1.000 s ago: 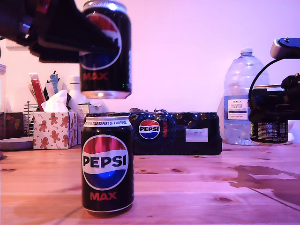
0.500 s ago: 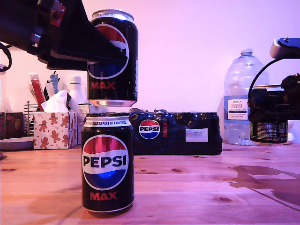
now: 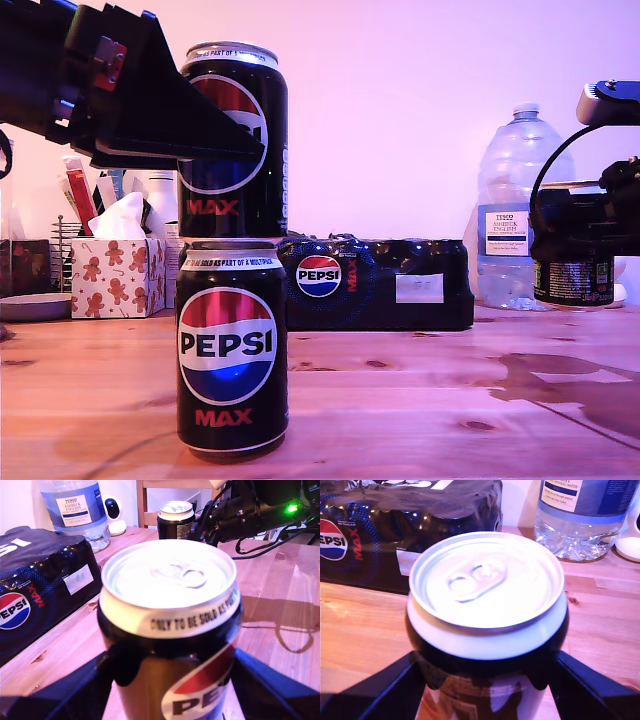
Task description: Stack up the Pepsi cans on top of each other
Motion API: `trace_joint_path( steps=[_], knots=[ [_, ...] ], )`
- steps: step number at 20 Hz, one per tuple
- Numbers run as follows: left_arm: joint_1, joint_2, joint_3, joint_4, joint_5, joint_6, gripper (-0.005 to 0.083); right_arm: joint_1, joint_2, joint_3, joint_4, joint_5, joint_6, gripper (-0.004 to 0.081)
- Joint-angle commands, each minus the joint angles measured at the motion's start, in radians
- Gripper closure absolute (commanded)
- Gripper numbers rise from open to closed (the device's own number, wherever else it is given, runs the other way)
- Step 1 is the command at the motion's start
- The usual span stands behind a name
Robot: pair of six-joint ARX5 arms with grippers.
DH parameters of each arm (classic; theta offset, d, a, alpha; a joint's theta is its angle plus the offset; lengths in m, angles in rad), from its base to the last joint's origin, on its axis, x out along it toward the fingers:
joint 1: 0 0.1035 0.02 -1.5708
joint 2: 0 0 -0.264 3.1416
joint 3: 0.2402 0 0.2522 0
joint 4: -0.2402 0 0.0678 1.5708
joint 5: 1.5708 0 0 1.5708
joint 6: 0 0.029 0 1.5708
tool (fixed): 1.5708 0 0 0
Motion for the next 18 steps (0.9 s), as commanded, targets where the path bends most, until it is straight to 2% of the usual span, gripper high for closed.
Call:
trace_joint_path(
  steps=[1, 6, 18],
  knots=[
    [-0.003, -0.020, 0.005, 0.027, 0.001, -0.001, 0.0384, 0.004, -0.029, 0.015, 0.040, 0.001, 0.000, 0.0403],
    [-0.003, -0.020, 0.006, -0.049, 0.007, -0.001, 0.0384, 0.004, -0.029, 0.015, 0.040, 0.001, 0.000, 0.0403],
    [-0.003, -0.020, 0.006, -0.059, 0.000, -0.009, 0.0384, 0.004, -0.029, 0.015, 0.040, 0.001, 0.000, 0.0403]
  ],
)
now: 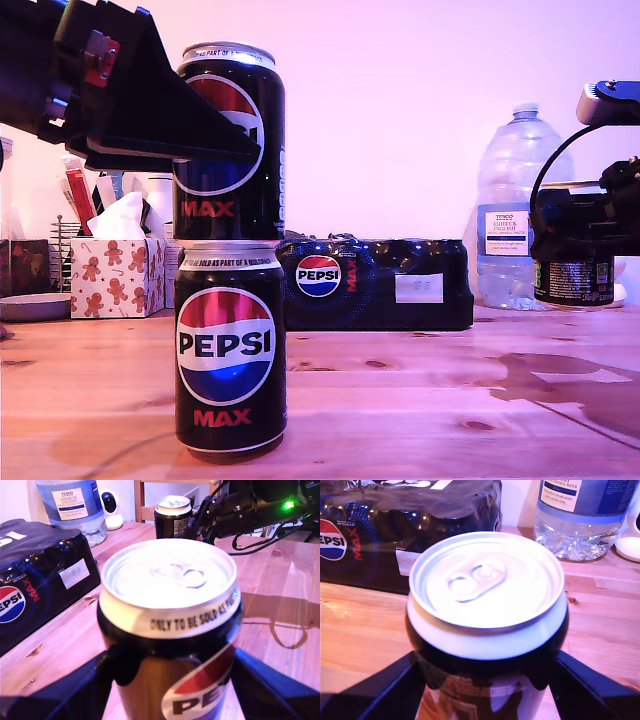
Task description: Stack up the Pepsi cans on top of each other
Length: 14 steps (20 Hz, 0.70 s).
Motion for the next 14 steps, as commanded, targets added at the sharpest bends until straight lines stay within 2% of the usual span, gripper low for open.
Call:
trace_joint_path(
  steps=[1, 8, 9, 12, 14],
  knots=[
    [-0.003, -0.003, 0.004, -0.013, -0.003, -0.003, 0.0384, 0.004, -0.029, 0.015, 0.040, 0.001, 0.000, 0.0403],
    [-0.003, -0.003, 0.004, -0.042, -0.015, -0.004, 0.0373, 0.004, -0.029, 0.015, 0.040, 0.001, 0.000, 0.0403],
    [-0.003, -0.003, 0.004, -0.042, -0.015, -0.004, 0.0318, 0.004, -0.029, 0.015, 0.040, 0.001, 0.000, 0.0403],
    [-0.003, -0.003, 0.004, -0.042, -0.015, -0.027, -0.0001, 0.004, -0.029, 0.015, 0.040, 0.001, 0.000, 0.0403],
    [-0.003, -0.003, 0.004, -0.042, -0.008, -0.033, -0.0019, 0.004, -0.029, 0.015, 0.040, 0.001, 0.000, 0.0403]
  ],
)
